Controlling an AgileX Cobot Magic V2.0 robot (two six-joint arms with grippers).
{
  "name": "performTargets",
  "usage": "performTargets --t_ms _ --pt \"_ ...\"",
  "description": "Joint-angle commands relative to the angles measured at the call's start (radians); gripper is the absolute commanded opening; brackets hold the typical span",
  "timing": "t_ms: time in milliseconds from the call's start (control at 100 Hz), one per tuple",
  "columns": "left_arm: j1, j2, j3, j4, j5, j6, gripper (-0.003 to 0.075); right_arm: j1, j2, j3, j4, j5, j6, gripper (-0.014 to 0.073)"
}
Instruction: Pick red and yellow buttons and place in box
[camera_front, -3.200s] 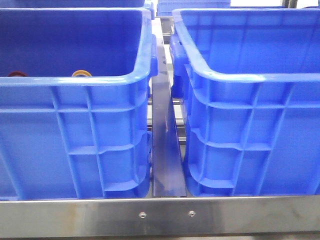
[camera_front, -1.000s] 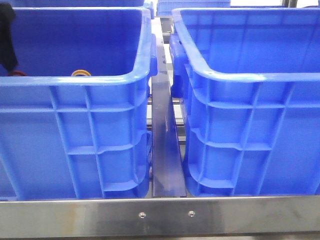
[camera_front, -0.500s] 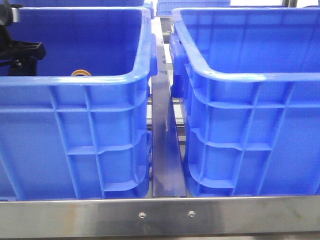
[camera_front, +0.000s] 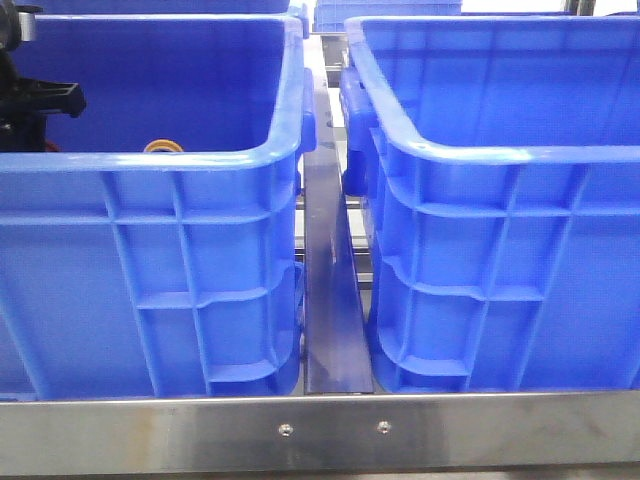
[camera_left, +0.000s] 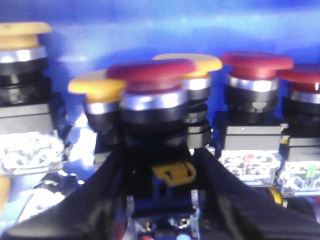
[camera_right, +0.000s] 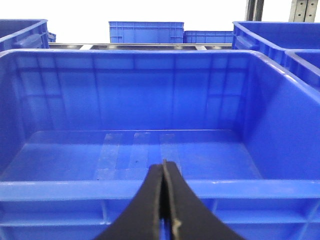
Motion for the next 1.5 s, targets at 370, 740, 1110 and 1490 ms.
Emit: performTargets --t_ms 370,740,1110,1490 --pt "-0.025 -0.321 0.149 -0.088 -0.244 0.027 0.0078 -0.004 -0.018 0.004 -0.013 -0.082 -0.004 -0.0103" --pt "-0.207 -0.562 0.259 -0.146 -0.323 0.078 0.0078 -0.004 -0.018 0.004 -0.013 -0.082 -0.004 -0.0103" --pt "-0.51 -0.605 0.259 -0.216 -0.357 0.136 0.0078 -0.004 -0.018 0.004 -0.013 -0.082 -0.004 -0.0103" --pt "-0.745 -0.549 0.259 -0.216 -0.388 0.137 0.0078 -0.004 -0.018 0.004 -0.013 -0.089 -0.004 -0.0103"
